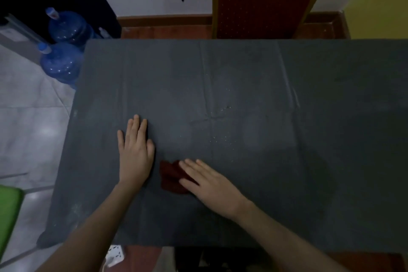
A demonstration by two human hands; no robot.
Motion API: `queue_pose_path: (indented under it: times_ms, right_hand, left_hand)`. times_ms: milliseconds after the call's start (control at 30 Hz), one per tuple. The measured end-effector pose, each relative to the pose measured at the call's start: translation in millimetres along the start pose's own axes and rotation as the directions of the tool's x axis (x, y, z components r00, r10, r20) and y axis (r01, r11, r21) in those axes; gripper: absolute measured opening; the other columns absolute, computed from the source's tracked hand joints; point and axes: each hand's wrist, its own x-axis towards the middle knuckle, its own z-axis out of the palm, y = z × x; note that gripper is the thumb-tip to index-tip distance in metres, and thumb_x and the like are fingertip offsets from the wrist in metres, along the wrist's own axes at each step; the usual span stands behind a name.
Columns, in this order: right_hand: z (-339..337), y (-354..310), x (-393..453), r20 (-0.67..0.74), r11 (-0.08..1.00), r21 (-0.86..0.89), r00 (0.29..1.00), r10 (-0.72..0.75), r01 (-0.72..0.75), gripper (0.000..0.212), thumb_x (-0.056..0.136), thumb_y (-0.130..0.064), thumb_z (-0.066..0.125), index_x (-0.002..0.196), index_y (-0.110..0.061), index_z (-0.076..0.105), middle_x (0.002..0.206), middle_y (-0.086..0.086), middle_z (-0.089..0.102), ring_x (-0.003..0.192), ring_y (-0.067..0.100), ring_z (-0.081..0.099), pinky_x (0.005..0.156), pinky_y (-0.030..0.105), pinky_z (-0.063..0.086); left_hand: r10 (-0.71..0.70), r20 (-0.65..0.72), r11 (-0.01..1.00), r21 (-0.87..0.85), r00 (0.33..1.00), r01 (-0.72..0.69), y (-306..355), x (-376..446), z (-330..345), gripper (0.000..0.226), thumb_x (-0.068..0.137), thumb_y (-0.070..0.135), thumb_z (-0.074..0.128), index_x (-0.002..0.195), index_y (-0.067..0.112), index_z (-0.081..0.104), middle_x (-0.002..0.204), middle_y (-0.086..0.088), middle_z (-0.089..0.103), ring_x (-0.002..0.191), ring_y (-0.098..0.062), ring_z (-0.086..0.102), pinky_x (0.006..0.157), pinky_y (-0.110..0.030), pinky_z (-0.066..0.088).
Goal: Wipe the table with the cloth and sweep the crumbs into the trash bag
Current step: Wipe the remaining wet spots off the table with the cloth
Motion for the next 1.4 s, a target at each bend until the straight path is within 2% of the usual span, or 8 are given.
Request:
queue_pose_path:
  times_ms: [167, 400, 600, 733, 900, 1000, 1200, 1400]
  right_hand:
    - [-28, 79, -81, -0.105, 0.969, 0.01, 0.963, 0.248, -0.249, 0.032, 0.1, -0.016, 0.044, 0.116, -0.001, 0.067, 0.131, 0.024, 0.058, 0.12, 0.04, 0.057, 0.105, 0.054, 0.04]
    - [-67, 148, -167, -0.217, 0.684, 0.041, 0.662, 0.718, -0.729, 0.037, 0.09, -0.001, 0.059, 0.127, -0.001, 0.055, 0.144, 0.024, 0.045, 0.138, 0.037, 0.038, 0.117, 0.048, 0.026]
    - [-48, 105, -145, -0.147, 0.965, 0.031, 0.954, 0.263, -0.261, 0.04, 0.078, 0.008, 0.069, 0.118, -0.001, 0.066, 0.137, 0.024, 0.053, 0.129, 0.037, 0.051, 0.111, 0.05, 0.036]
    - [-65, 141, -153, -0.101, 0.988, -0.013, 0.983, 0.153, -0.155, 0.031, 0.089, 0.001, 0.063, 0.119, -0.007, 0.067, 0.138, 0.02, 0.053, 0.129, 0.034, 0.05, 0.108, 0.049, 0.041]
    - [-91, 218, -171, -0.164, 0.802, 0.017, 0.79, 0.591, -0.597, 0.039, 0.082, 0.003, 0.068, 0.119, -0.009, 0.064, 0.141, 0.018, 0.051, 0.136, 0.035, 0.042, 0.115, 0.051, 0.028]
    - [-88, 221, -151, -0.249, 0.691, 0.058, 0.66, 0.709, -0.721, 0.034, 0.084, 0.01, 0.062, 0.117, -0.001, 0.062, 0.138, 0.023, 0.052, 0.131, 0.038, 0.047, 0.117, 0.042, 0.022]
    - [-47, 139, -90, -0.155, 0.985, -0.069, 0.977, 0.149, -0.161, 0.024, 0.092, -0.004, 0.056, 0.114, -0.004, 0.066, 0.131, 0.021, 0.059, 0.125, 0.033, 0.054, 0.114, 0.045, 0.032]
    - [-57, 167, -70, -0.013, 0.996, -0.05, 0.997, -0.071, 0.07, 0.022, 0.097, -0.009, 0.053, 0.115, -0.008, 0.065, 0.14, 0.019, 0.052, 0.132, 0.033, 0.048, 0.113, 0.048, 0.034]
  left_hand:
    - [-0.124, -0.029, 0.99, -0.074, 0.992, 0.122, 32, -18, 11, 0.049, 0.096, 0.005, 0.043, 0.143, 0.0, 0.036, 0.157, -0.019, 0.026, 0.147, -0.032, 0.021, 0.121, -0.051, 0.007]
    - [0.154, 0.07, 0.987, -0.053, 0.986, -0.151, 118, -82, 47, 0.051, 0.095, 0.022, 0.037, 0.142, 0.002, 0.041, 0.156, -0.015, 0.03, 0.147, -0.028, 0.022, 0.12, -0.049, 0.012]
    - [0.234, 0.155, 0.97, 0.031, 0.96, -0.241, 157, -112, 60, 0.056, 0.094, 0.026, 0.036, 0.145, 0.004, 0.037, 0.157, -0.012, 0.027, 0.147, -0.025, 0.021, 0.118, -0.047, 0.016]
    - [0.317, 0.19, 0.941, 0.059, 0.929, -0.333, 146, -103, 53, 0.055, 0.095, 0.031, 0.037, 0.144, 0.006, 0.041, 0.156, -0.012, 0.031, 0.146, -0.023, 0.023, 0.119, -0.044, 0.015]
    - [0.458, 0.219, 0.861, 0.133, 0.861, -0.492, 112, -61, 45, 0.053, 0.1, 0.039, 0.024, 0.137, 0.01, 0.05, 0.154, -0.012, 0.034, 0.145, -0.023, 0.025, 0.116, -0.049, 0.02]
    - [0.3, 0.136, 0.936, 0.15, 0.944, -0.319, 99, -16, 37, 0.057, 0.099, 0.041, 0.024, 0.136, 0.006, 0.05, 0.152, -0.015, 0.038, 0.142, -0.028, 0.031, 0.117, -0.052, 0.02]
    - [0.172, 0.113, 0.974, 0.13, 0.979, -0.186, 90, 16, 35, 0.059, 0.096, 0.038, 0.029, 0.145, 0.007, 0.037, 0.158, -0.014, 0.025, 0.148, -0.026, 0.019, 0.12, -0.052, 0.012]
    - [0.163, 0.115, 0.977, 0.119, 0.98, -0.176, 86, 13, 40, 0.059, 0.096, 0.04, 0.028, 0.148, 0.011, 0.031, 0.16, -0.009, 0.019, 0.15, -0.021, 0.011, 0.121, -0.05, 0.009]
